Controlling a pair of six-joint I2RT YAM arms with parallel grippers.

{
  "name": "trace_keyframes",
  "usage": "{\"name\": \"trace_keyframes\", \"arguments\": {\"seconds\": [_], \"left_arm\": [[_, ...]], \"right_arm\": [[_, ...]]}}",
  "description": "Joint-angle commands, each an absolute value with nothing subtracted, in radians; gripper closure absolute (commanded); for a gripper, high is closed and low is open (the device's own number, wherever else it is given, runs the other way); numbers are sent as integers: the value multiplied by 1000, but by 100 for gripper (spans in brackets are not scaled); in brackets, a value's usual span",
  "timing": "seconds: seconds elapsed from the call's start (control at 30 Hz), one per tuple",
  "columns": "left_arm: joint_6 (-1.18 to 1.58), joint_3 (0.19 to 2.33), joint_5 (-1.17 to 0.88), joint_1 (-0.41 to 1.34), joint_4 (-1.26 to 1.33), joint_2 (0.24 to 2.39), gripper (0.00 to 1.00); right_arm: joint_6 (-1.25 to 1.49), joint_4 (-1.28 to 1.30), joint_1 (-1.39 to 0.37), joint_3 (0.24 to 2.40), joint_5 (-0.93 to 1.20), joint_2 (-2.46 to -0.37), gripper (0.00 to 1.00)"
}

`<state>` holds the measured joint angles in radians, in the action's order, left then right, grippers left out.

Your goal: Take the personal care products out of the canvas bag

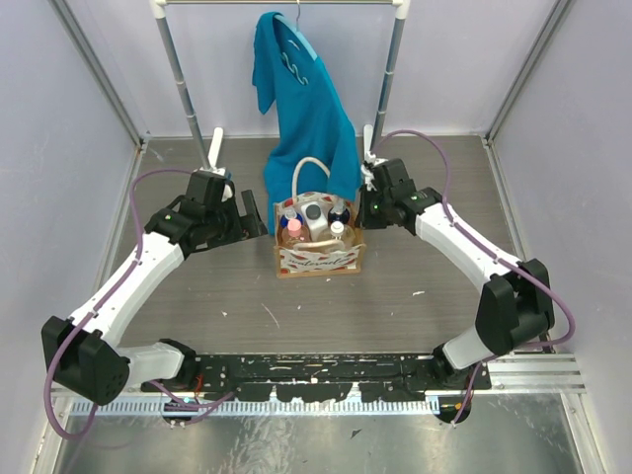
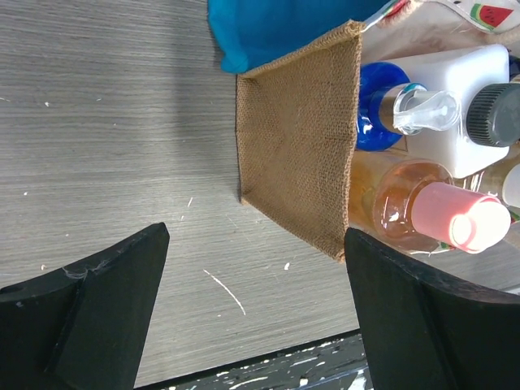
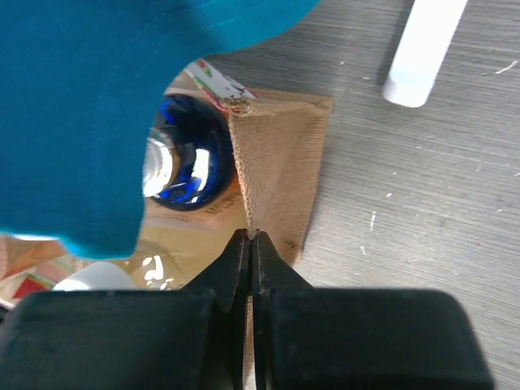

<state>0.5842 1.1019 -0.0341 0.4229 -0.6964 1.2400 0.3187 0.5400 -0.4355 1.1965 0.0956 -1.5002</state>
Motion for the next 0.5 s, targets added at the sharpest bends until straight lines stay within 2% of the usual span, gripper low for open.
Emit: {"name": "trace_keyframes", "arguments": {"seconds": [0.0,0.2,0.43,0.47], "left_arm": [[575,1124,-9,426,-684,1224,4],[573,1146,47,426,-697,1200,3],[563,1195,60,426,-708,1218,2],[565,1193,59,426,-708,1220,2]], "right_arm": [[332,539,-482,1198,105,-1423,99],[404,709,-616,1217,100,-1261,99],[451,964,-769,1245,94,-1227,99],[463,986,-798,1252,68,-1223,91]]}}
